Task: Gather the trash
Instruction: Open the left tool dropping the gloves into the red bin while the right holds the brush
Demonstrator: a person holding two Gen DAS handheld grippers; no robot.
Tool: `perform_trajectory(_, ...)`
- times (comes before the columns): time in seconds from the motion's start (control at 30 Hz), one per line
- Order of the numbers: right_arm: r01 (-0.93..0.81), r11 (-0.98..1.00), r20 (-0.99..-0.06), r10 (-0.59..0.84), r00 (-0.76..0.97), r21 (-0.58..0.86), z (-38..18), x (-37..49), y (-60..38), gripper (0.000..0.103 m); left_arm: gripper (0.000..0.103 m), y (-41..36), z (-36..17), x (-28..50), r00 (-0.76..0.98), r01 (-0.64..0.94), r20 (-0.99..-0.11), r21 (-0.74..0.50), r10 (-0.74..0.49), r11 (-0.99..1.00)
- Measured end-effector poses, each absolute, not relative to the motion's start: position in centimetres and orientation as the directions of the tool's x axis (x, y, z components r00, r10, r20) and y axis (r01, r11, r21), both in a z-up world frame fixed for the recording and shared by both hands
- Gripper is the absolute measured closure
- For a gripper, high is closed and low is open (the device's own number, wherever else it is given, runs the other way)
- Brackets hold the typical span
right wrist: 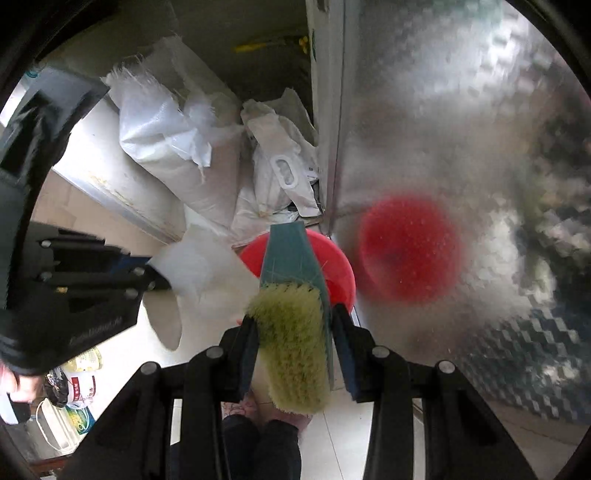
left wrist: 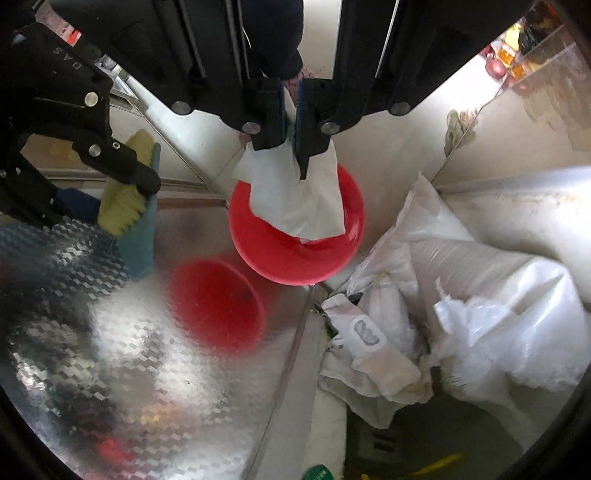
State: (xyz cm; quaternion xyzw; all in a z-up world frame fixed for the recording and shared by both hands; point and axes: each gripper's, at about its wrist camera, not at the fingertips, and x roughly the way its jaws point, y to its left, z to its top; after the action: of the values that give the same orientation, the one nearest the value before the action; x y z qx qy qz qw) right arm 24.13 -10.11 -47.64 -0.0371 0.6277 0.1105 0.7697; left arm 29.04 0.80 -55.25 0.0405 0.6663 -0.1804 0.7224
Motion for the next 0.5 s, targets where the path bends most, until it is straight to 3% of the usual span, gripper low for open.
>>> perform_trajectory(0.23,-0.168,0.982,-0.976,0.117,0.183,0.086,-48.9,24.6,-10.6,0.067,0.099,-0.4,-56.9,29.6,0.037,0.360,-0.983,-0.154,-0.179,0.920)
perform_trajectory(0.27,-0.167,0.982,-0.976,0.119,0.183,0.088,-48.9,24.6,-10.6,0.067,0.096,-0.7,-57.0,29.6,0.040,0.374,-0.986,-0.137,-0.164,0.917)
perform_trajectory(0.37,-0.172,0.980,-0.976,0.134,0.170,0.104,-48.9,24.6,-11.0,0.067,0.069,-1.1,-56.8,29.4,0.056,0.410,-0.987,-0.114,-0.150,0.905)
perform_trajectory(0.5,-0.167,0.981,-0.979,0.127,0.162,0.100,-48.9,24.5,-11.4,0.067,0.055,-0.5,-56.3,29.2,0.059,0.395,-0.986,-0.121,-0.156,0.911)
